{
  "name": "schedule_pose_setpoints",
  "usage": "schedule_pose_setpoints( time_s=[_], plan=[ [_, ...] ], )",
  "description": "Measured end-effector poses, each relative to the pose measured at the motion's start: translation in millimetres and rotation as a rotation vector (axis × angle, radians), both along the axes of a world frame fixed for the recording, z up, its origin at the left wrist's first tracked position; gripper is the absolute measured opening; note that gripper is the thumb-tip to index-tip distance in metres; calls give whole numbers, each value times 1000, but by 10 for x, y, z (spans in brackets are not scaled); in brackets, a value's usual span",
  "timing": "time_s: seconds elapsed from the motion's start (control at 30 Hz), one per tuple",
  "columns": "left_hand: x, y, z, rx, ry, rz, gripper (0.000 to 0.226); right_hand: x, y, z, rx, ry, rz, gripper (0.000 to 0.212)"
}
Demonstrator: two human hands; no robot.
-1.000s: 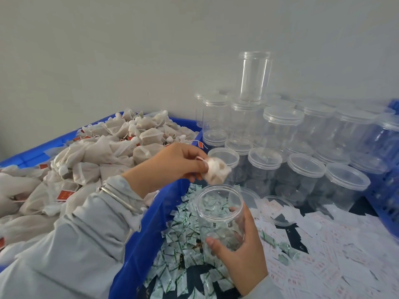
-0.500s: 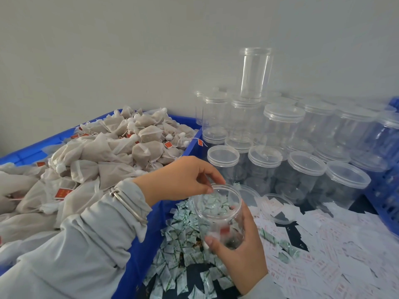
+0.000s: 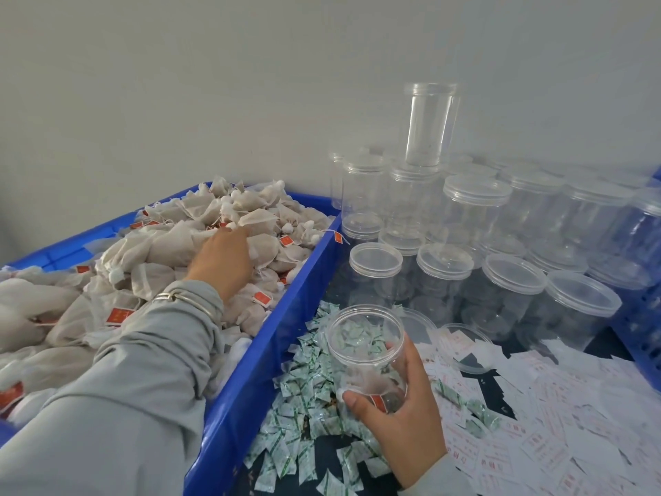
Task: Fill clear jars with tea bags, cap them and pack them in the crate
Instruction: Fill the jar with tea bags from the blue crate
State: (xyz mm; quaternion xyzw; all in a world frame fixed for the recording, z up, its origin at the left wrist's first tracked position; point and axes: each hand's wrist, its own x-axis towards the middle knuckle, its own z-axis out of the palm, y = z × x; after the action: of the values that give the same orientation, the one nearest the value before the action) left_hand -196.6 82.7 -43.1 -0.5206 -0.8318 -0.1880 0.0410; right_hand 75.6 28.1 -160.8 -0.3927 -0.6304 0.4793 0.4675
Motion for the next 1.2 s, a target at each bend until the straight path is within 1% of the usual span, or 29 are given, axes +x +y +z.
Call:
schedule_pose_setpoints(
  time_s=[0.07, 0.13, 0.2, 0.27, 0.33, 0.37, 0.47, 0.57, 0.63, 0.67, 0.7, 0.73, 0.83, 0.97, 1.0, 1.07, 1.13, 1.2],
  plan=[
    [-17, 28, -54, -42, 20, -26, 36, 2, 1, -1, 0, 2, 4, 95],
    [-23, 55, -83, -46, 50, -40, 36, 9, 6, -5, 2, 2, 2, 95],
    [-47, 77, -92, -36, 44, -32, 35, 8, 2, -6, 6, 0, -2, 95],
    [-98, 96, -101, -65, 66, -20, 34, 0, -4, 4, 9, -5, -7, 96],
    [-145, 115, -108, -111, 118, -14, 27, -6, -8, 15, 9, -14, -7, 98],
    [-145, 112, -98, -106, 106, -10, 22, -6, -7, 15, 5, -16, -5, 99],
    [-67, 79, -2, 22, -26, -17, 11, -5, -1, -7, 4, -16, -13, 99],
    [91, 21, 166, 212, -155, -74, 31, -3, 6, -22, 9, -18, -17, 99],
    [235, -37, 258, 313, -365, -130, 44, -2, 9, -28, 6, -19, -8, 100],
    [300, -58, 277, 316, -503, -183, 46, -3, 11, -30, 4, -17, -5, 100],
    [365, -74, 283, 280, -643, -254, 43, -4, 15, -34, 2, -13, -3, 101],
    [427, -87, 276, 204, -736, -335, 42, -5, 19, -38, -2, -8, -4, 101],
    [572, -104, 215, -17, -824, -541, 44, -3, 25, -55, -3, 8, -7, 101],
    [752, -163, 221, -198, -917, -719, 33, -9, 39, -88, 3, 12, -24, 98],
    [795, -191, 225, -229, -911, -756, 30, -11, 40, -88, 4, 16, -25, 98],
    [871, -230, 226, -265, -823, -799, 28, -17, 37, -82, 2, 25, -10, 100],
    [938, -253, 207, -270, -709, -813, 22, -17, 37, -75, -11, 29, 11, 103],
    [981, -266, 189, -259, -647, -798, 15, -18, 38, -80, -25, 48, 25, 103]
  ],
)
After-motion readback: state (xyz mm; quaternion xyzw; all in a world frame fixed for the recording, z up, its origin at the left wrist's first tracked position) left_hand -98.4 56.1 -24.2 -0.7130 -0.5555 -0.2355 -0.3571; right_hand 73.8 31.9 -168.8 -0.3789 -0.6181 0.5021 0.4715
